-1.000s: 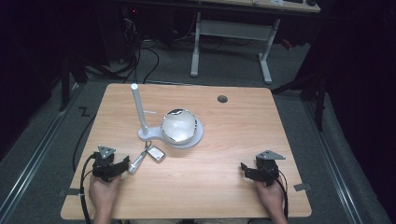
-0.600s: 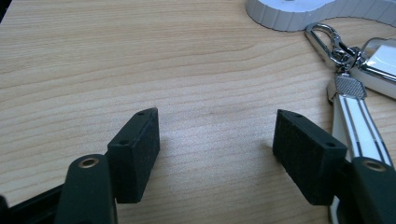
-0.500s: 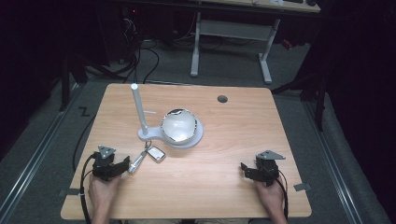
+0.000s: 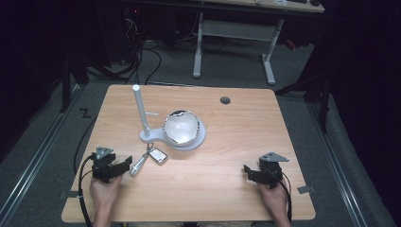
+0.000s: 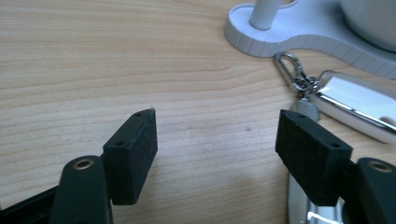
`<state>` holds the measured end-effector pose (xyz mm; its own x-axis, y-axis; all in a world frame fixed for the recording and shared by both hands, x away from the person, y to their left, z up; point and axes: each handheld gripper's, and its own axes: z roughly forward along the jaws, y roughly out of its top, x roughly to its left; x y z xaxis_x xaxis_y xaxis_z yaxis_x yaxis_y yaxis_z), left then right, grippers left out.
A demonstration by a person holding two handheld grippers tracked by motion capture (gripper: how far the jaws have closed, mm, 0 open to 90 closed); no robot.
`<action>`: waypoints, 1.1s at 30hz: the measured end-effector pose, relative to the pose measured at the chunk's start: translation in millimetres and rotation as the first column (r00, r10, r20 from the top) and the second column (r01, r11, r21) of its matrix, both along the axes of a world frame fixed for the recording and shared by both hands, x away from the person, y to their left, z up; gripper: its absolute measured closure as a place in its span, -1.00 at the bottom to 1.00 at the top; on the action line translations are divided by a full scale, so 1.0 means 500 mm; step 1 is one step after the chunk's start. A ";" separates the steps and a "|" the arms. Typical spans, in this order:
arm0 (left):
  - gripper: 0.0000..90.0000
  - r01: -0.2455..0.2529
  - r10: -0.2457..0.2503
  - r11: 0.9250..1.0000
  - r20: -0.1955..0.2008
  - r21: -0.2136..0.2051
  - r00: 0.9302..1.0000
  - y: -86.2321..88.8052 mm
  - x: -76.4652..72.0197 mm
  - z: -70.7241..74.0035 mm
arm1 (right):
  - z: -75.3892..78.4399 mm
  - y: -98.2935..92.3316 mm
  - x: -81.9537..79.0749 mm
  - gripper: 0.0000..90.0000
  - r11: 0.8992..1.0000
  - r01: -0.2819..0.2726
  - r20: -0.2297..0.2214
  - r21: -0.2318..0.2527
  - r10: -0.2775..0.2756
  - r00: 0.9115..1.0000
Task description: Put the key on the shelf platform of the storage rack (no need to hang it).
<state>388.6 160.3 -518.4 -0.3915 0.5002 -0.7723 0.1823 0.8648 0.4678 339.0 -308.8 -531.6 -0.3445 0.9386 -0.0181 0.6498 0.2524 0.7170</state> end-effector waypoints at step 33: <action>0.10 0.178 -0.172 0.977 -0.060 0.118 0.983 -0.117 -0.020 -0.010 | 0.000 0.000 0.000 -0.41 1.000 0.000 0.000 0.000 0.000 1.000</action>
